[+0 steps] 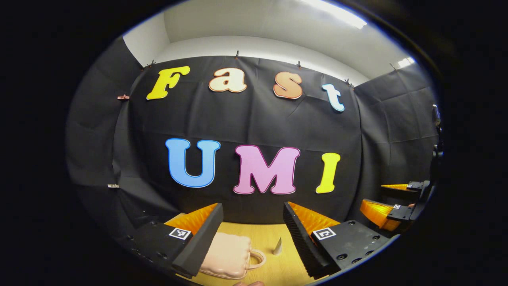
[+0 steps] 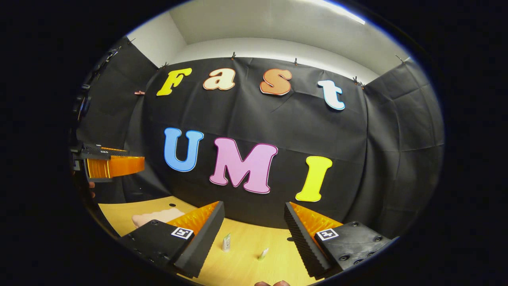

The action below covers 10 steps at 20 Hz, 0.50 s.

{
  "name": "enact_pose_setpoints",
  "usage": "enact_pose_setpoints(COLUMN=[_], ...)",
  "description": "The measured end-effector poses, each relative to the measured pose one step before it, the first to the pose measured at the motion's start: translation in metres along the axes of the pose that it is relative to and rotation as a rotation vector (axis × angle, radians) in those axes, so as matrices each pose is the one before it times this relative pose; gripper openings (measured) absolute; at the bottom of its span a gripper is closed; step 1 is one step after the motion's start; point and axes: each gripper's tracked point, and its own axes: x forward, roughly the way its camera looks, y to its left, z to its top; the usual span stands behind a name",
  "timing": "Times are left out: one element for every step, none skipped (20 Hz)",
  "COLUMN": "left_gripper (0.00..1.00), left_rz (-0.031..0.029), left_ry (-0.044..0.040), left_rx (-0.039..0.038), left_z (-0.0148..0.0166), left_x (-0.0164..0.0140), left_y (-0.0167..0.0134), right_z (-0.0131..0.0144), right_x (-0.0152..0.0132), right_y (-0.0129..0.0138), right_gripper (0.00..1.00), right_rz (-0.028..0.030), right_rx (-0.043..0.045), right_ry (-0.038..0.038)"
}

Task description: First open the suitcase, pack the skin care products into it, and then close the suitcase.

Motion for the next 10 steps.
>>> enact_pose_setpoints(left_gripper=[0.95, 0.95, 0.95, 0.95, 0.95, 0.95, 0.95, 0.95, 0.95, 0.96], left_rz=[-0.00378, -0.0055, -0.00728, -0.00834, -0.00924, -0.01171, -0.01462, -0.02296, -0.03211, -0.03034], left_ry=[0.00494, 0.00664, 0.00914, 0.0091, 0.00992, 0.01213, 0.01156, 0.0147, 0.03014, 0.0352], left_rx=[-0.00198, -0.00271, -0.00273, -0.00287, -0.00021, 0.00292, 0.00375, -0.00113, -0.00236, -0.00909], left_z=[-0.00238, -0.00167, -0.00374, -0.00191, -0.00365, -0.00204, -0.00518, -0.0041, -0.00935, -0.00927], left_x=[-0.0001, 0.00014, -0.00051, 0.00007, 0.00111, 0.00122, 0.00112, 0.0027, 0.00351, 0.00478], left_y=[-0.00134, -0.00164, -0.00211, -0.00114, -0.00115, -0.00169, -0.00134, -0.003, -0.00548, -0.00409], right_z=[-0.00025, 0.00099, 0.00117, -0.00121, 0.00004, -0.00012, -0.0001, 0.00003, -0.00038, -0.00062], right_x=[-0.00097, 0.0, 0.00017, -0.00008, 0.00113, 0.00052, 0.00022, 0.00084, 0.00023, -0.00003], right_y=[-0.00134, -0.00125, -0.00072, -0.00117, 0.00016, -0.00071, -0.00024, 0.00068, -0.00084, -0.00129], right_gripper=[0.96, 0.96, 0.96, 0.96, 0.96, 0.96, 0.96, 0.96, 0.96, 0.96], right_rz=[-0.00175, -0.00346, -0.00321, -0.00276, -0.00214, -0.00361, -0.00425, -0.00318, -0.00523, -0.00865], right_rx=[-0.00133, -0.00032, 0.0013, 0.00211, 0.00218, 0.00182, 0.0019, 0.00158, -0.00038, -0.00237], right_ry=[-0.00075, -0.00198, -0.00094, 0.00048, 0.00126, 0.00142, 0.00197, 0.00181, 0.00205, 0.00285])
